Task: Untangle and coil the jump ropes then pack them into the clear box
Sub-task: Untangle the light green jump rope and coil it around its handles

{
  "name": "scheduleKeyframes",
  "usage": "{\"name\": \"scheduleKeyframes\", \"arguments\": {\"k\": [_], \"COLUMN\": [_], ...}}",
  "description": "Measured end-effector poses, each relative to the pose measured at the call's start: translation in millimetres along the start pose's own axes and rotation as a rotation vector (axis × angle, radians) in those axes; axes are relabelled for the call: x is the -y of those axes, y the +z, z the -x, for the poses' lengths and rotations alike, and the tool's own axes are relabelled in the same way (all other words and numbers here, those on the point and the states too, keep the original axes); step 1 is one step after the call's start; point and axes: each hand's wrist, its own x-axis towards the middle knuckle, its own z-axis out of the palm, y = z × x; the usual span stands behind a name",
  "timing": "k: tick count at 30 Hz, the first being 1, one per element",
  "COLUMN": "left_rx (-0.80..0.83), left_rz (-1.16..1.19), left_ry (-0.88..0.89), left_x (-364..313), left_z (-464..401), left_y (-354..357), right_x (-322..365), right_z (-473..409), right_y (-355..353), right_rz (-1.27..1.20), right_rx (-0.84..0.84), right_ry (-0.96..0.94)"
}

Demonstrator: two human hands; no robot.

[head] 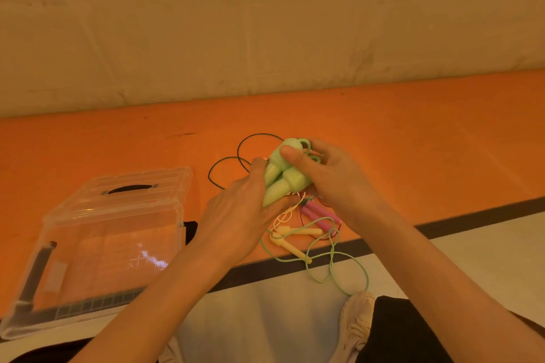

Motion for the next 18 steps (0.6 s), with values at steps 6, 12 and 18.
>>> {"name": "scheduleKeyframes", "arguments": {"k": [6, 12, 18], "left_rx": [0.084, 0.151, 0.062], "left_rz": [0.142, 0.356, 0.203], "left_ry": [0.008, 0.081, -0.010], "left_x": [3.5, 12.8, 16.3], "left_z": [-5.5, -12.2, -9.5], "left_y": [-4.1, -12.1, -7.2], "right_x": [4.1, 5.3, 5.8], "right_z": [0.2, 0.8, -0.3], "right_y": [-5.3, -8.8, -9.9], "right_rz": [0.090, 0.085, 0.078], "right_rx": [-0.099, -0.167, -0.199], "right_ry": [-0.146, -0.130, -0.166]}}
